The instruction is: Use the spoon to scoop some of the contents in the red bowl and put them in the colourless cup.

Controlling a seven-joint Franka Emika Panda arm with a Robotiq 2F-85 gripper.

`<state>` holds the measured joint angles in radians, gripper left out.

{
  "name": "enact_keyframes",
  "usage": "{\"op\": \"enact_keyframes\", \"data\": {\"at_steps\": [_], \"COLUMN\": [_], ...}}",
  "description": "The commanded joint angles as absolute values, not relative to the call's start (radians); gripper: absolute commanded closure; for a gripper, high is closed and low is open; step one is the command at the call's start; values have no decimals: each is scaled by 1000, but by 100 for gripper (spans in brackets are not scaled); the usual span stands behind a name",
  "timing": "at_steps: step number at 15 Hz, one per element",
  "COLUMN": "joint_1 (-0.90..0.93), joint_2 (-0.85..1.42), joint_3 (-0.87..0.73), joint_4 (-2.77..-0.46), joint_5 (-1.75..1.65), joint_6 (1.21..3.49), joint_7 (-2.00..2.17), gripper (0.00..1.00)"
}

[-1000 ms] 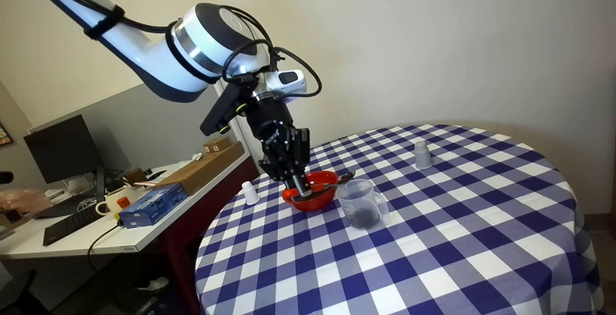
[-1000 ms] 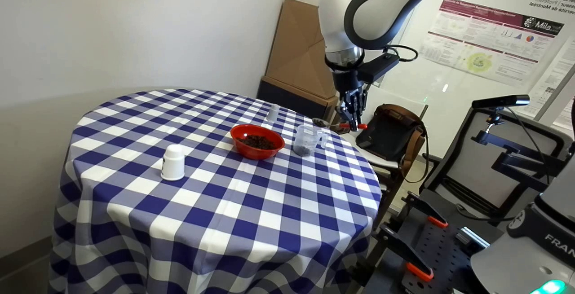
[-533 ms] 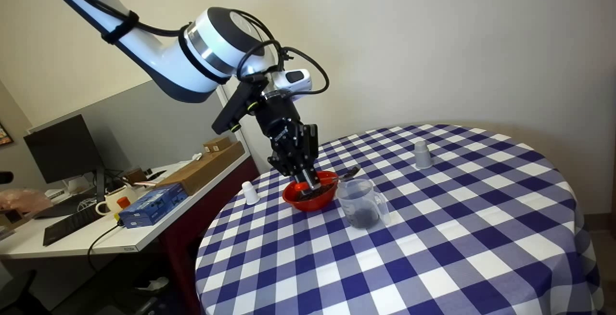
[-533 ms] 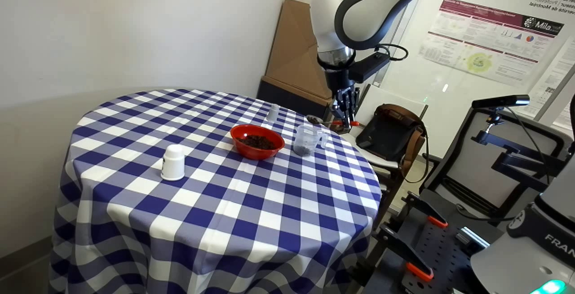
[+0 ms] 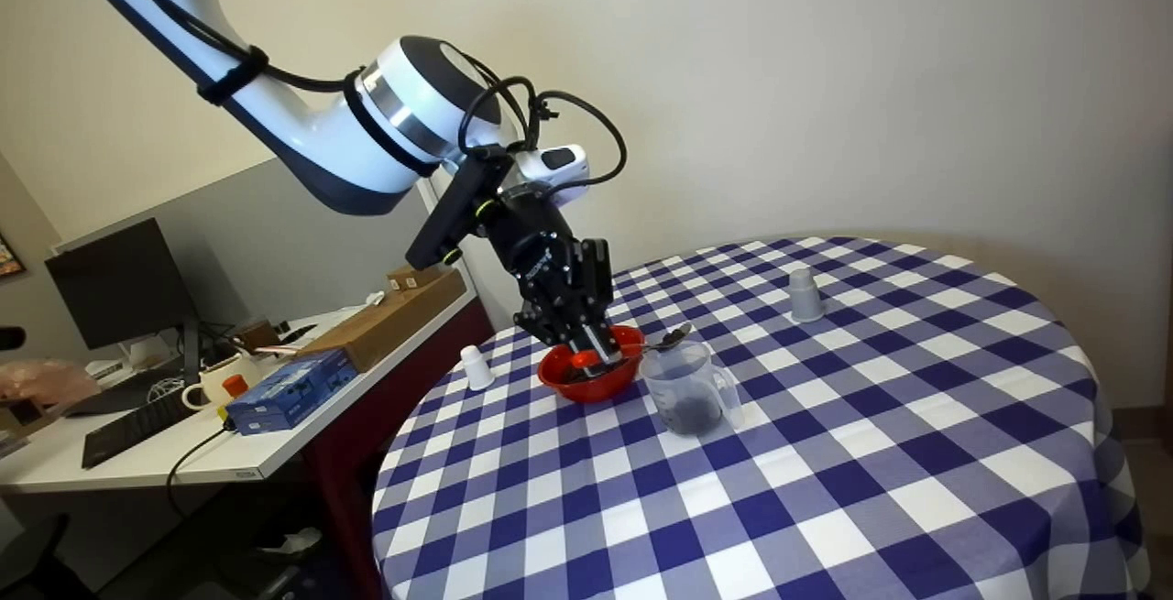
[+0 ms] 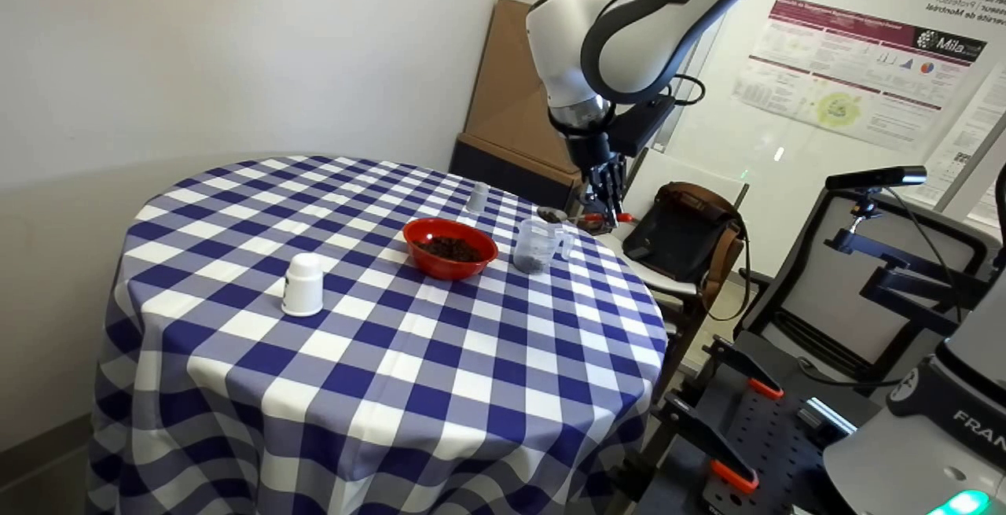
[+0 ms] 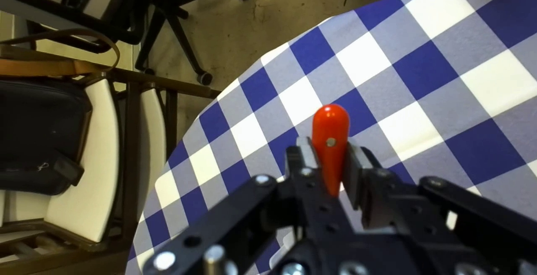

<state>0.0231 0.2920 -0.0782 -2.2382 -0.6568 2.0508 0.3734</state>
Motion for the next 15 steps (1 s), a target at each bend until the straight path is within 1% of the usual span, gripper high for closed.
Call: {"op": "enact_keyframes", "data": {"at_steps": [1, 15], "joint_1": [44, 64], "joint_2": [296, 299], "joint_3": [-87, -58], "joint_4": [-2238, -2256], "joint_5": [-731, -1045], "joint_6": [2015, 1958], "joint_7": [406, 482], "gripper": [95, 95]}}
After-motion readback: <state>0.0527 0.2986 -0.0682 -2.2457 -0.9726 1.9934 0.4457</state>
